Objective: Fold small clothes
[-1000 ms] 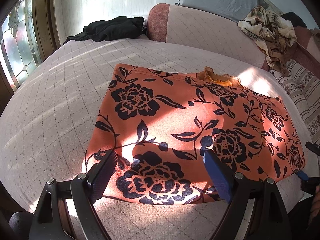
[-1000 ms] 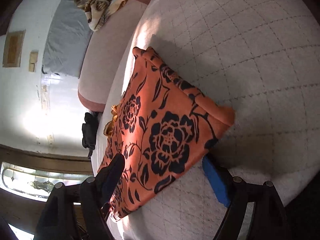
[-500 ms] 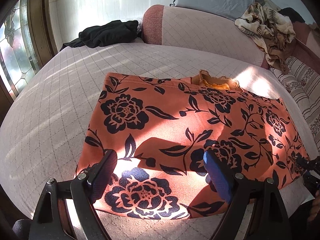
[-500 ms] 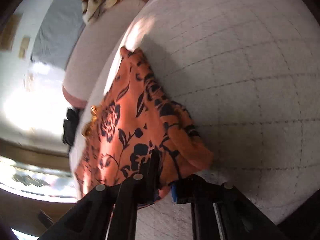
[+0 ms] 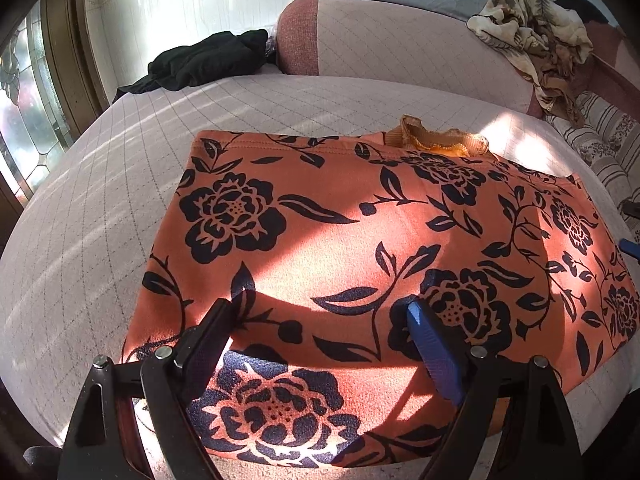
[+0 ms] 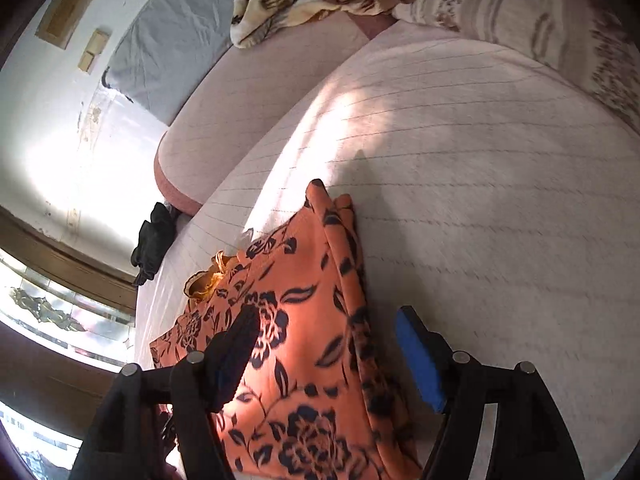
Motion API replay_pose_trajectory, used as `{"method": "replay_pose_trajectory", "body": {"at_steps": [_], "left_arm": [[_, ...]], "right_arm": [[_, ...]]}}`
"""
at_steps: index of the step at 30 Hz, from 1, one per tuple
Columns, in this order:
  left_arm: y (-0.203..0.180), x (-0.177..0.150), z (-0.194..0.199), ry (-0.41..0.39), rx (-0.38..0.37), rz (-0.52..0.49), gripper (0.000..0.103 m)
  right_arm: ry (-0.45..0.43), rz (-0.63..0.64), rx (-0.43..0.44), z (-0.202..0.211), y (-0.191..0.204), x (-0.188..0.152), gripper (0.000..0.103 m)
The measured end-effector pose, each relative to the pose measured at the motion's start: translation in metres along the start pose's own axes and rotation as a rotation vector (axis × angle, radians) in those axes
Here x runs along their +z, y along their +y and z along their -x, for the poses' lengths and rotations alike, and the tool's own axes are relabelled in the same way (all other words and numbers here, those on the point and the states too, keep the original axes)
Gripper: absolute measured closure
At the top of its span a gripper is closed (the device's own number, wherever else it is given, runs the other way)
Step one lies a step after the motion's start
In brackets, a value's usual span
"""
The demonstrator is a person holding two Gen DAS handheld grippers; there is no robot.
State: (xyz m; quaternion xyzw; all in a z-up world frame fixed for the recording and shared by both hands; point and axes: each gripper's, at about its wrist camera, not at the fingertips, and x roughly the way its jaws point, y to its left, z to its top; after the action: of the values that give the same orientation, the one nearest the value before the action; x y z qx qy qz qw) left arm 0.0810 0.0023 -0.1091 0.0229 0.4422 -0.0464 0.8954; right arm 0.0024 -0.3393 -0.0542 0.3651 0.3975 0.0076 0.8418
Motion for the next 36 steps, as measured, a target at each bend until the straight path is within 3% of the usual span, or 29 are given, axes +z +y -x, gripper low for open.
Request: {"method": "replay_pose_trajectory", "body": {"at_steps": [5, 6, 7, 8, 12, 13, 15, 16, 18, 20, 22, 24, 27, 28, 29, 30, 32, 33, 34, 35, 36], "left_arm": [[0.001, 0.0, -0.003, 0.001, 0.001, -0.006, 0.013], [0.001, 0.0, -0.003, 0.0, 0.0, -0.008, 0.012], [0.002, 0.0, -0.004, -0.003, -0.002, -0.009, 0.012], [0.003, 0.0, -0.005, -0.004, -0.006, -0.009, 0.011], [0.003, 0.0, -0.006, -0.014, -0.01, -0.005, 0.01], [0.003, 0.001, -0.007, -0.011, -0.01, -0.009, 0.01], [0.005, 0.002, -0.004, 0.0, -0.017, -0.009, 0.01], [0.007, 0.003, -0.003, 0.006, -0.023, 0.001, 0.01], [0.016, 0.005, 0.002, 0.02, -0.03, 0.038, 0.01], [0.029, 0.007, 0.015, 0.011, -0.047, 0.08, 0.01], [0.047, 0.007, 0.034, -0.036, -0.034, 0.119, 0.01], [0.07, 0.005, 0.048, -0.055, -0.022, 0.178, 0.01], [0.102, -0.006, 0.043, -0.007, -0.039, 0.281, 0.012], [0.107, -0.011, 0.031, 0.051, -0.042, 0.278, 0.021], [0.109, -0.015, 0.017, 0.127, -0.015, 0.26, 0.061], [0.112, -0.018, 0.008, 0.168, -0.041, 0.264, 0.07], [0.111, -0.014, 0.018, 0.143, -0.052, 0.274, 0.07], [0.108, -0.008, 0.024, 0.129, -0.058, 0.253, 0.07], [0.105, 0.0, 0.03, 0.095, -0.07, 0.232, 0.064], [0.104, 0.01, 0.034, 0.061, -0.076, 0.21, 0.055], [0.102, 0.021, 0.034, 0.036, -0.076, 0.193, 0.03]], "right_arm": [[0.179, 0.069, -0.022, -0.077, 0.013, 0.032, 0.032], [0.191, 0.099, -0.038, -0.084, 0.018, 0.032, 0.043], [0.194, 0.143, -0.06, -0.087, 0.024, 0.031, 0.078], [0.204, 0.172, -0.079, -0.089, 0.03, 0.03, 0.086], [0.113, 0.216, -0.184, -0.077, 0.035, 0.032, 0.09], [0.125, 0.175, -0.211, -0.084, 0.023, 0.036, 0.09], [0.095, 0.061, -0.171, -0.083, 0.003, 0.037, 0.087], [0.073, 0.046, -0.16, -0.078, 0.002, 0.037, 0.078], [0.043, 0.069, -0.228, -0.067, 0.01, 0.033, 0.068], [-0.005, 0.1, -0.275, -0.049, 0.022, 0.028, 0.068], [-0.061, 0.171, -0.272, -0.027, 0.044, 0.016, 0.068], [-0.081, 0.239, -0.212, -0.011, 0.067, -0.003, 0.066], [-0.055, 0.303, -0.095, -0.006, 0.089, -0.038, 0.031], [-0.036, 0.317, -0.057, -0.01, 0.091, -0.048, 0.029], [-0.001, 0.319, -0.039, -0.019, 0.09, -0.055, 0.029], [0.039, 0.299, -0.047, -0.032, 0.083, -0.061, 0.029], [0.083, 0.199, -0.063, -0.05, 0.054, -0.066, 0.031], [0.053, 0.17, -0.033, -0.046, 0.047, -0.065, 0.032], [0.043, 0.165, -0.014, -0.042, 0.047, -0.064, 0.03], [0.05, 0.173, -0.015, -0.041, 0.049, -0.064, 0.03], [0.057, 0.189, -0.023, -0.042, 0.05, -0.064, 0.03]]}}
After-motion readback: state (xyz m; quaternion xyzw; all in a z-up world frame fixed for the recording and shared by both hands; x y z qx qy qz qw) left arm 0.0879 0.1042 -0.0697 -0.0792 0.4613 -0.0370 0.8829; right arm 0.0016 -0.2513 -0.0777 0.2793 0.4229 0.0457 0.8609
